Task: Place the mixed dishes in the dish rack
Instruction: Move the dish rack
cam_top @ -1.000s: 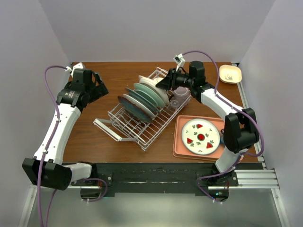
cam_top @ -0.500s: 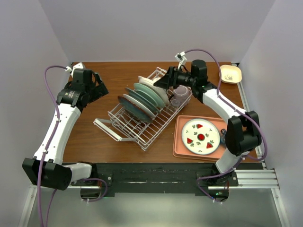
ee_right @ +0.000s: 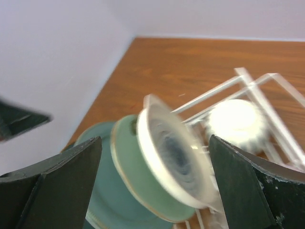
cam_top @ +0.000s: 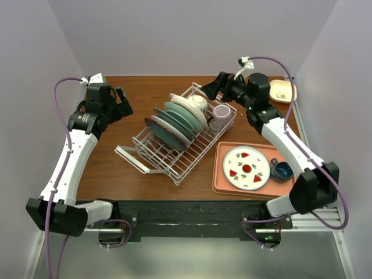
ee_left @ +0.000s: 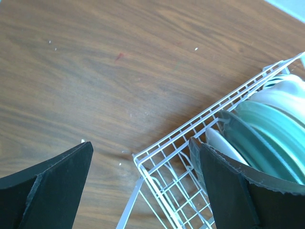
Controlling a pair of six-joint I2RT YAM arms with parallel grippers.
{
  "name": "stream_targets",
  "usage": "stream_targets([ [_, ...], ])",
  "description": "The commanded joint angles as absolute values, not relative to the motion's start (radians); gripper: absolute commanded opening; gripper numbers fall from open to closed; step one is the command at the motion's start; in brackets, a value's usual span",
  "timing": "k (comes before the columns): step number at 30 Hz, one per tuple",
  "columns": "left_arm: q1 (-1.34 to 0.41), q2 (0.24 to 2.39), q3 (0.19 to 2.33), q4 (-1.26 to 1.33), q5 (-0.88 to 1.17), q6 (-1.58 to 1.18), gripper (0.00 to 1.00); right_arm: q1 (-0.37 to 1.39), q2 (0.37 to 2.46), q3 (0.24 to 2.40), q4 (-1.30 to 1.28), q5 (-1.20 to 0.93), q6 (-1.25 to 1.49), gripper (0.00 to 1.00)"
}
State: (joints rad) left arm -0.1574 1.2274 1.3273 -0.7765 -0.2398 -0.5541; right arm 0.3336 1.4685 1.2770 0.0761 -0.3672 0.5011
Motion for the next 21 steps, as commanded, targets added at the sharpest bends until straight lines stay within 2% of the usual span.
stream_targets([
  [1,-0.150,1.178,1.325,-0.710,-0.253,-0.506,1.00,0.328,1.356,1.214,0.003,0.068,0.465,0.99],
  [11,-0.150,1.079,1.238,-0.601,-0.293,-0.486,1.00,0.327,1.149,0.997,-0.118,0.561,0.537,0.99],
  [21,-0.152,1.060,1.184,-0.555,-0.282,-0.477,1.00,0.324,1.080,0.910,-0.190,0.698,0.578,0.99],
])
